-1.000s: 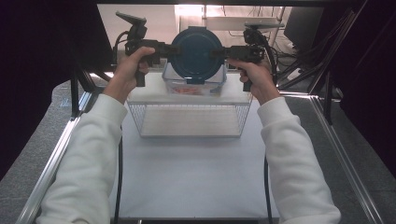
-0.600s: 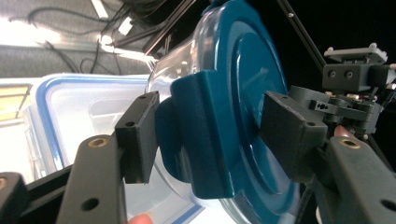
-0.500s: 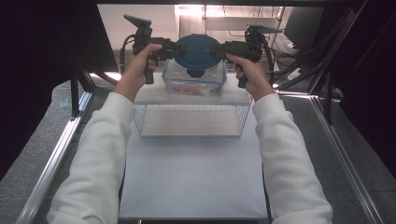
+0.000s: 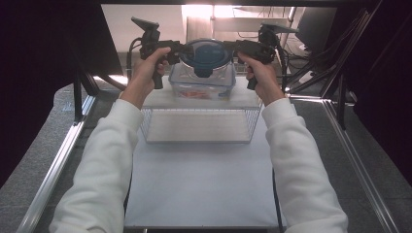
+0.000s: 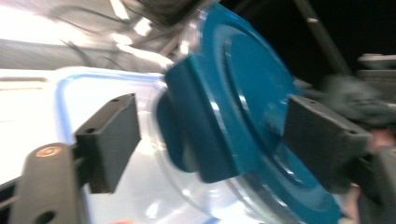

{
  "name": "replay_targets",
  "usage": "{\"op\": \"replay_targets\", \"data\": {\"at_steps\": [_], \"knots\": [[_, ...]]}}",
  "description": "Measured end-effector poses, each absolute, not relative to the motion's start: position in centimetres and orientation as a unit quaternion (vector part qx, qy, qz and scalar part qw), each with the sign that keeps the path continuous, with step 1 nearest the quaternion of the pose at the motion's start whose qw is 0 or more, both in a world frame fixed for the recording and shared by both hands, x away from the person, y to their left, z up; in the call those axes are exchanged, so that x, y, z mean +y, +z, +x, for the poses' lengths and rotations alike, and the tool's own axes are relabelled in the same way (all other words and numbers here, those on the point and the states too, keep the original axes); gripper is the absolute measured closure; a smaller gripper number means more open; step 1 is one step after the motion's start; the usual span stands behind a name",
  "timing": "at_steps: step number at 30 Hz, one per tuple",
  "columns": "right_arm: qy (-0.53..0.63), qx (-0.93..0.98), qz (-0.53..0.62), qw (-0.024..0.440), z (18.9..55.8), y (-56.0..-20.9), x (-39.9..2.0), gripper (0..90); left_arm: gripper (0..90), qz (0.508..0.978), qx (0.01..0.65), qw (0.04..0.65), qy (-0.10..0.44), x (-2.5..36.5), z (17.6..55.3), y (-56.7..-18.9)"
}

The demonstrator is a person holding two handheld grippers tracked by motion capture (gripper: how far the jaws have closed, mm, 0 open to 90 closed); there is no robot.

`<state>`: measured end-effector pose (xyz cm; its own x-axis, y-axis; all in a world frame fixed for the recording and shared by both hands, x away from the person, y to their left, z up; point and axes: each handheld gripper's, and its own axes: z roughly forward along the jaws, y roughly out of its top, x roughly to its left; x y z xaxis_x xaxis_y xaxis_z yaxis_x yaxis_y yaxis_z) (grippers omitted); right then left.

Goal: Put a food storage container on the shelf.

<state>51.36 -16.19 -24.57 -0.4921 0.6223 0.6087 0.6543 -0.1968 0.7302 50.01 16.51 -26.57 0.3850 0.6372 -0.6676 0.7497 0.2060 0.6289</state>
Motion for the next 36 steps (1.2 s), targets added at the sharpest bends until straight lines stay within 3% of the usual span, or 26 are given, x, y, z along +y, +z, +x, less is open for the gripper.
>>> {"op": "replay_targets", "data": {"at_steps": [3, 6, 12, 22, 28, 36], "knots": [[-0.601, -0.633, -0.488, 0.007, 50.5, -23.9, -17.0, 24.8, 13.9, 0.613, 0.553, 0.564, -0.026, 17.4, 48.8, -26.1], [-0.601, -0.667, -0.439, -0.032, 47.6, -23.2, -18.6, 24.5, 13.7, 0.619, 0.531, 0.579, 0.008, 18.3, 46.5, -25.7], [-0.591, -0.708, -0.38, -0.077, 42.8, -24.3, -20.5, 25.5, 14.4, 0.662, 0.486, 0.565, 0.081, 19.2, 39.5, -26.3], [-0.555, -0.749, -0.344, -0.115, 35.6, -30.5, -23.5, 25.5, 15.1, 0.725, 0.434, 0.527, 0.091, 18.6, 31.1, -32.5], [-0.562, -0.744, -0.347, -0.101, 32.5, -35.3, -25.1, 25.3, 15.5, 0.748, 0.434, 0.486, 0.127, 17.9, 29.0, -36.2], [-0.532, -0.753, -0.377, -0.086, 30.6, -41.0, -26.3, 25.3, 16.8, 0.75, 0.458, 0.462, 0.118, 17.9, 26.9, -42.0]]}}
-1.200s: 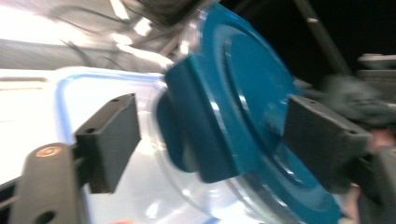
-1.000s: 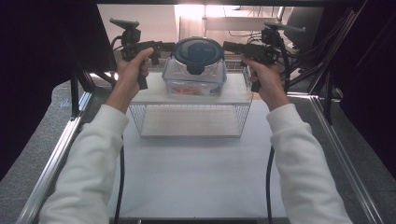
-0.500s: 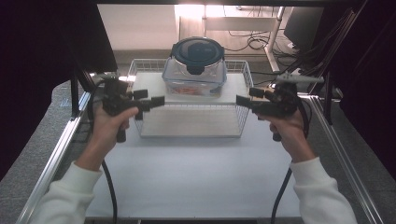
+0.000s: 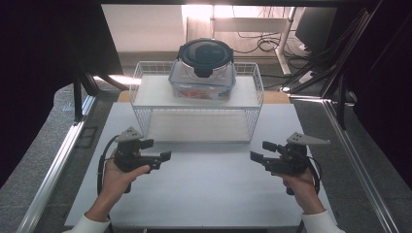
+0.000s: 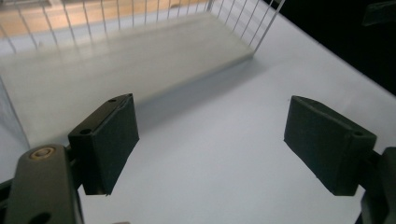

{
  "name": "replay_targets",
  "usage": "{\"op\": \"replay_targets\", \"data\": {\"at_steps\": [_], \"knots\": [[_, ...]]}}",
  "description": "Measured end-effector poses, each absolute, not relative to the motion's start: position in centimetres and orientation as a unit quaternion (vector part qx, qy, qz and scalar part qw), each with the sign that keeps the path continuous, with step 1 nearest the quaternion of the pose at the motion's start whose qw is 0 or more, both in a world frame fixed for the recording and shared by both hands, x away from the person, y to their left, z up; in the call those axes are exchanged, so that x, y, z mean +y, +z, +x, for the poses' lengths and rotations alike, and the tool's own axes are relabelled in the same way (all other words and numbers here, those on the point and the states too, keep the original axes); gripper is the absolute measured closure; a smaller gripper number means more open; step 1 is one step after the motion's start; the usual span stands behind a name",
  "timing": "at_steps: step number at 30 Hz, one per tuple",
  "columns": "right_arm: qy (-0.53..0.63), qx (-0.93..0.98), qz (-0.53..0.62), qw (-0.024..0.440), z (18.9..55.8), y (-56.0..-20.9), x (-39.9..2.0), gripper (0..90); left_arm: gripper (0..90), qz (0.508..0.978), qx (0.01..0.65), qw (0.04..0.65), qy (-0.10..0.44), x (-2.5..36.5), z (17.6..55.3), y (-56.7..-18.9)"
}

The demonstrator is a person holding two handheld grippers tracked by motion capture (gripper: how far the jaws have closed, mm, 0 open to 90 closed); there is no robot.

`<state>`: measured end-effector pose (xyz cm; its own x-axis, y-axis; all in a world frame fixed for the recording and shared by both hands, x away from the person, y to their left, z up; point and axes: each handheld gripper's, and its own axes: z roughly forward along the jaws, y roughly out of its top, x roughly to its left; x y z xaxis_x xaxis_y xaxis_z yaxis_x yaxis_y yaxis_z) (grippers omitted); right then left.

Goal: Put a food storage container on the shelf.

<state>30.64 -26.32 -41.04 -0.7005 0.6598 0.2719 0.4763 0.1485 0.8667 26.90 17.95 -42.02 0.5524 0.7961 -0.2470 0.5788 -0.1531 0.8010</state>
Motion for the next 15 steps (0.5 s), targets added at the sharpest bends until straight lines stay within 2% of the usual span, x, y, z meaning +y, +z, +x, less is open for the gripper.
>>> {"op": "replay_targets", "data": {"at_steps": [1, 5, 11, 15], "knots": [[0.516, 0.759, 0.388, 0.085, 30.6, -42.3, -26.6, 25.3, 16.9, 0.751, 0.461, 0.457, 0.117, 17.9, 26.6, -42.8], [0.499, 0.765, 0.398, 0.087, 30.6, -43.9, -26.9, 25.2, 17.7, 0.761, 0.468, 0.434, 0.116, 17.7, 25.7, -45.4], [0.484, 0.773, 0.402, 0.083, 30.6, -45.1, -26.8, 25.3, 17.1, 0.771, 0.475, 0.409, 0.115, 17.9, 25.7, -46.9], [0.474, 0.778, 0.403, 0.084, 30.6, -45.6, -26.4, 25.2, 17.5, 0.766, 0.479, 0.414, 0.11, 18.0, 25.8, -47.1]]}}
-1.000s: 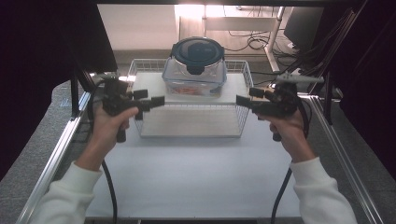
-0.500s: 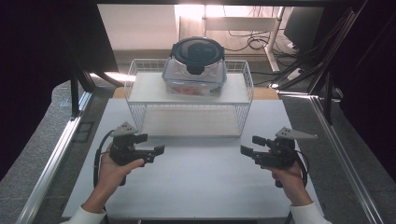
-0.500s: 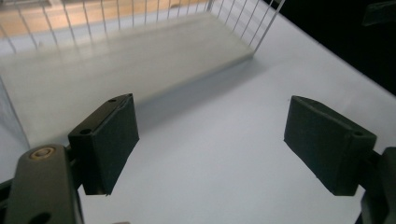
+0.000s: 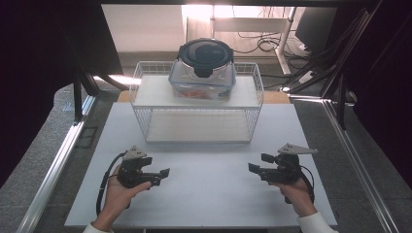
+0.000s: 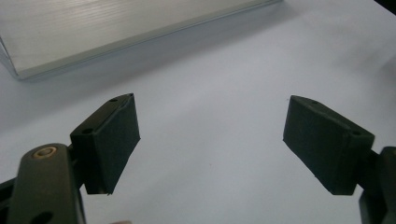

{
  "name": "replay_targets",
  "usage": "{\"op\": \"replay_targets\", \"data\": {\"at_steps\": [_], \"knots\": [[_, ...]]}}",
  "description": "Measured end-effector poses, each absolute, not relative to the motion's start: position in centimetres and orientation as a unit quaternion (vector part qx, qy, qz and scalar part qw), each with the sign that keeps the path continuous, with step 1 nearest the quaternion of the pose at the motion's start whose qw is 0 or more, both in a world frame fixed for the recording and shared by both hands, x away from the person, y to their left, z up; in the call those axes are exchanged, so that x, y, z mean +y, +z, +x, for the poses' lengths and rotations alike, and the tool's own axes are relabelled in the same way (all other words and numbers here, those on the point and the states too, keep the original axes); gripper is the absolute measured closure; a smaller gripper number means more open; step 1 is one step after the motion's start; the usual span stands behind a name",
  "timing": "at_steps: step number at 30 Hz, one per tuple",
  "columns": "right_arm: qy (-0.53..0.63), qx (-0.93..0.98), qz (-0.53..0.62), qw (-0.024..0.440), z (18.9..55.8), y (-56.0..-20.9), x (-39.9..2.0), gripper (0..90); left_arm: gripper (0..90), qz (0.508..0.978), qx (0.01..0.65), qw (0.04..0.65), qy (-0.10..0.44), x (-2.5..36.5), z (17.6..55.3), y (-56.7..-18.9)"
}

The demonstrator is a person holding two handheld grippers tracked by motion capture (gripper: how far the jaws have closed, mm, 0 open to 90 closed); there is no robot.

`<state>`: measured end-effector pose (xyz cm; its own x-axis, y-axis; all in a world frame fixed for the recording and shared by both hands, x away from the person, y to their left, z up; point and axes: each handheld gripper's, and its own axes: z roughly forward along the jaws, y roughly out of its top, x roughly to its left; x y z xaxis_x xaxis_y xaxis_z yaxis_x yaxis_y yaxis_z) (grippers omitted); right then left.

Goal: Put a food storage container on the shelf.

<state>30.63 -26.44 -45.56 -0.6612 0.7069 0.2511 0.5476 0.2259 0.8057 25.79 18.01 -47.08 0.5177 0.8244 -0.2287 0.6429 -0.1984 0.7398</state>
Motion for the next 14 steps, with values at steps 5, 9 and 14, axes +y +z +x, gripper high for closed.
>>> {"op": "replay_targets", "data": {"at_steps": [5, 9, 14], "knots": [[0.472, 0.781, 0.4, 0.081, 30.69, -45.64, -26.45, 25.2, 17.5, 0.769, 0.478, 0.411, 0.107, 18.02, 25.87, -47.27], [0.474, 0.779, 0.403, 0.082, 30.7, -45.64, -26.62, 24.9, 17.6, 0.764, 0.482, 0.415, 0.108, 18.33, 25.96, -47.17], [0.473, 0.783, 0.396, 0.081, 30.56, -45.61, -26.69, 23.6, 17.7, 0.759, 0.487, 0.418, 0.107, 18.74, 26.29, -47.19]]}}
